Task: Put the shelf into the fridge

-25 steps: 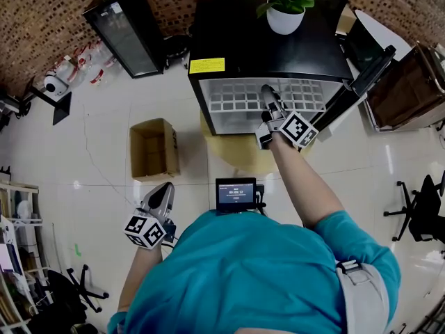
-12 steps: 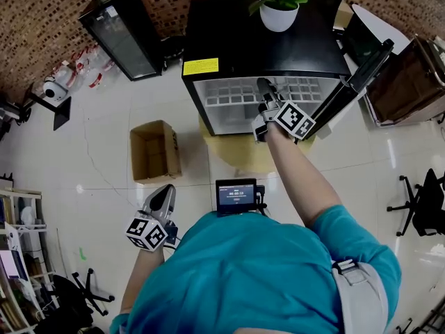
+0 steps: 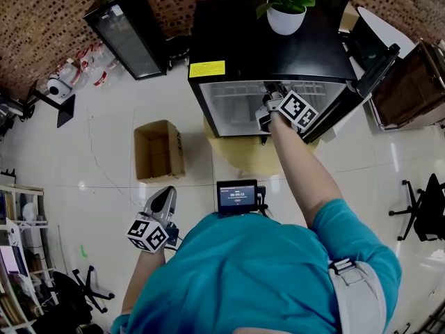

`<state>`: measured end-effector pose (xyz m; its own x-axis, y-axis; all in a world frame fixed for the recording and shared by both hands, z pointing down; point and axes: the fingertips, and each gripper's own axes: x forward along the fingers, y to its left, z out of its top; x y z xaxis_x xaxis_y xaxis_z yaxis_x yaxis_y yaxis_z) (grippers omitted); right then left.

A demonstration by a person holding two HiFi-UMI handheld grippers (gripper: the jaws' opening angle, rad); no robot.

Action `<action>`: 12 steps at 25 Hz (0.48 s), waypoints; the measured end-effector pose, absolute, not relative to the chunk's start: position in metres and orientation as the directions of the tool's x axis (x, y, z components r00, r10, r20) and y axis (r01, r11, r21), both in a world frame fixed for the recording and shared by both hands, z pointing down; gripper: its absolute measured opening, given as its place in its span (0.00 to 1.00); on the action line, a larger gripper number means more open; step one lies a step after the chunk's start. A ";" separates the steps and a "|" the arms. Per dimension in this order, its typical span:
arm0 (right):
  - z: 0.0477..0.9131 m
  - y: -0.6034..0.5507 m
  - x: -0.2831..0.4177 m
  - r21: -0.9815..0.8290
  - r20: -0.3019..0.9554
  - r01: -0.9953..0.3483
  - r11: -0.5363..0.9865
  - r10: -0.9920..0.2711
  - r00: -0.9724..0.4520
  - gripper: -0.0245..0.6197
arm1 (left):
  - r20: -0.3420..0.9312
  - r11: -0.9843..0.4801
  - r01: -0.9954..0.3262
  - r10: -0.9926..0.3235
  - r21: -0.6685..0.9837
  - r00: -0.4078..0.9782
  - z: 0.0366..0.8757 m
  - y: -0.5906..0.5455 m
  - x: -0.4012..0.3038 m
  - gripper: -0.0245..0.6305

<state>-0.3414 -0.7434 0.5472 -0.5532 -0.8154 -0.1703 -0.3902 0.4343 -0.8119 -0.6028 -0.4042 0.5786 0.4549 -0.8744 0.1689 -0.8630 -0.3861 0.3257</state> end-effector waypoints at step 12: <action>0.558 -0.739 -0.305 -0.815 -0.205 -0.354 0.459 -0.799 -0.565 0.27 | 0.161 -0.379 -0.873 -0.884 0.307 0.440 0.586 -0.393 -0.570 0.04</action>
